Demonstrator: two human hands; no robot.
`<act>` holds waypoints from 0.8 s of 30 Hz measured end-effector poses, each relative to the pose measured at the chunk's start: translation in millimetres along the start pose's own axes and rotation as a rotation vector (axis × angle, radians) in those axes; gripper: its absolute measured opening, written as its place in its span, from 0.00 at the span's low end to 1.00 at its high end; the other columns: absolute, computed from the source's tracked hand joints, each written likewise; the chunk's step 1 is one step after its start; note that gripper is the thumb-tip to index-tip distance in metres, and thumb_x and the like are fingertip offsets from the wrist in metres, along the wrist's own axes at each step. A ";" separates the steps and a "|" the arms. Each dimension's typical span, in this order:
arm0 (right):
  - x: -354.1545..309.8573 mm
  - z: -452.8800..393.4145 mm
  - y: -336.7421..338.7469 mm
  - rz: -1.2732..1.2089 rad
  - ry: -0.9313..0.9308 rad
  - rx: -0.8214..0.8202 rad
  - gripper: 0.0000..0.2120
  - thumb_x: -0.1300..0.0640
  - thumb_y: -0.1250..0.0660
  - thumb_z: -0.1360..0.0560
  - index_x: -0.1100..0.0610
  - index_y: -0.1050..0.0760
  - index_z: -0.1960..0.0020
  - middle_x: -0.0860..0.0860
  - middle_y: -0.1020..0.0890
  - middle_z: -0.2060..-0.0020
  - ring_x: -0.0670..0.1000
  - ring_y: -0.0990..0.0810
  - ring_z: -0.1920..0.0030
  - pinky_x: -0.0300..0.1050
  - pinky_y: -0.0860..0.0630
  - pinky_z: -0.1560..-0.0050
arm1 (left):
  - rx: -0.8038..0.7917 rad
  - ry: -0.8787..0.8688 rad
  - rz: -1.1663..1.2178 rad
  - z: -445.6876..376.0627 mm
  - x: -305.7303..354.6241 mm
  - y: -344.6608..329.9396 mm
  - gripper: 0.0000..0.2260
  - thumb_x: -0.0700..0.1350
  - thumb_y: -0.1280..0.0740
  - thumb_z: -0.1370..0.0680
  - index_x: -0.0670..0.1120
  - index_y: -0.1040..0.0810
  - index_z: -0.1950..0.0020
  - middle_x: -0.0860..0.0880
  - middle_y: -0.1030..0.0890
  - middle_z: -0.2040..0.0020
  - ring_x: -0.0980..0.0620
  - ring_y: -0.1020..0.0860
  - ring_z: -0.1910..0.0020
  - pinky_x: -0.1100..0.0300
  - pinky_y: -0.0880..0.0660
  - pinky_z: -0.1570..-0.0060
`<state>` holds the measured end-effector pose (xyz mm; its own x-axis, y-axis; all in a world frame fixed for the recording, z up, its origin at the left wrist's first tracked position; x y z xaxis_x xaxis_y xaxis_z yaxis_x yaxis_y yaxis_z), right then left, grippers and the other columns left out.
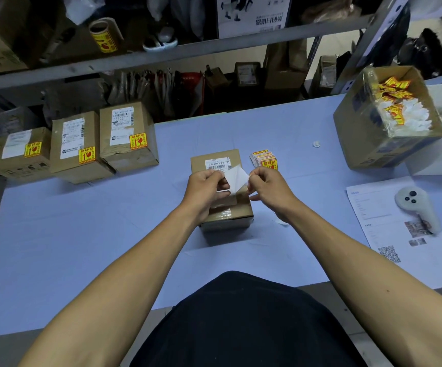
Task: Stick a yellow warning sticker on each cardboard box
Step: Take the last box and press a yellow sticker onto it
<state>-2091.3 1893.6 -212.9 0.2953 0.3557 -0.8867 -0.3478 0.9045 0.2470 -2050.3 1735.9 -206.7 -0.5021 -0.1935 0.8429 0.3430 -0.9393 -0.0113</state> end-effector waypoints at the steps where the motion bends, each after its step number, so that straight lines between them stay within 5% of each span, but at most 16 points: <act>1: 3.2 -0.7 3.2 0.003 -0.011 0.002 0.08 0.61 0.42 0.22 0.59 0.27 0.58 0.53 0.22 0.63 0.51 0.21 0.60 0.51 0.18 0.54 | 0.009 0.007 0.003 -0.3 -0.8 -0.8 0.10 0.38 0.39 0.20 0.40 0.22 0.59 0.47 0.22 0.65 0.53 0.22 0.65 0.58 0.19 0.59; 12: 60.2 -21.2 54.2 -0.072 -0.215 0.147 0.08 0.59 0.42 0.23 0.60 0.27 0.58 0.54 0.23 0.62 0.51 0.23 0.63 0.48 0.21 0.57 | 0.099 0.041 0.040 -5.8 -2.7 -2.1 0.09 0.36 0.41 0.20 0.38 0.21 0.53 0.47 0.20 0.63 0.53 0.21 0.64 0.61 0.20 0.61; 19: 114.5 -26.8 78.6 0.136 -0.413 0.168 0.10 0.58 0.40 0.25 0.59 0.32 0.65 0.58 0.25 0.66 0.57 0.25 0.64 0.51 0.25 0.62 | 0.138 0.061 0.023 -9.9 -7.1 -4.0 0.09 0.38 0.40 0.20 0.39 0.20 0.54 0.44 0.20 0.60 0.49 0.21 0.60 0.54 0.20 0.51; 24: 138.9 -18.1 83.1 0.261 -0.457 0.129 0.10 0.62 0.39 0.28 0.67 0.23 0.62 0.59 0.22 0.64 0.58 0.24 0.66 0.51 0.24 0.64 | 0.140 0.064 -0.015 -9.9 -10.5 -9.0 0.09 0.37 0.40 0.21 0.37 0.20 0.53 0.42 0.21 0.58 0.49 0.22 0.60 0.51 0.20 0.50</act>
<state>-2095.3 2013.8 -322.6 0.5804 0.6126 -0.5365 -0.3576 0.7836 0.5079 -2056.0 1743.6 -220.9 -0.5561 -0.2013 0.8064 0.4402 -0.8943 0.0803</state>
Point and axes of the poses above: each hand's wrist, its own z-axis away from the middle knuckle, its own y-axis out of the back of the hand, x = y × z, the point moved 5 cm from there along -z, towards the middle knuckle
